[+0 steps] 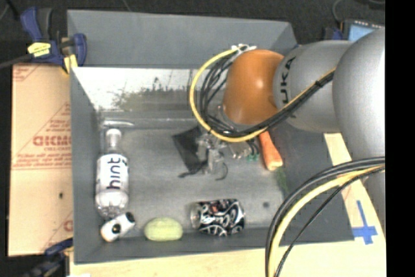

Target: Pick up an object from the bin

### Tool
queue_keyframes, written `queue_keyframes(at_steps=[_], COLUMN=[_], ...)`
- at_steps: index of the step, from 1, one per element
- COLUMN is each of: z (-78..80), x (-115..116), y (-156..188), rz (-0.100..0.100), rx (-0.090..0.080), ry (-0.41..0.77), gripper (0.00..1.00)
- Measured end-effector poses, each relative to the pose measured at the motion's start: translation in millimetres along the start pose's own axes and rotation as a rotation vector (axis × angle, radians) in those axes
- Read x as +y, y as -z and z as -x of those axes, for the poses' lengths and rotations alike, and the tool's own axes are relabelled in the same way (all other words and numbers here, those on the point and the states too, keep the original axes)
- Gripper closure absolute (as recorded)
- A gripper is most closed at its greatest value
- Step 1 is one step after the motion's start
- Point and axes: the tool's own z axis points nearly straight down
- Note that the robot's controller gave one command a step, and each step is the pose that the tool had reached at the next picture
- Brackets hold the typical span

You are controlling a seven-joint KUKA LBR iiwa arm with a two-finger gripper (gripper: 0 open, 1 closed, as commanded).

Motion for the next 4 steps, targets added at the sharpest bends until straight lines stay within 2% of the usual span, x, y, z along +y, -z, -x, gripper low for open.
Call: queue_keyframes(at_steps=[2,3,4], z=[-1.5,-3.3,-0.5], x=[0,0,-1], y=[3,24,42], rz=[0.000,0.001,-0.001], rx=[0.001,0.008,-0.002], ry=[0.007,0.006,0.005], gripper=[1.00,1.00,1.00])
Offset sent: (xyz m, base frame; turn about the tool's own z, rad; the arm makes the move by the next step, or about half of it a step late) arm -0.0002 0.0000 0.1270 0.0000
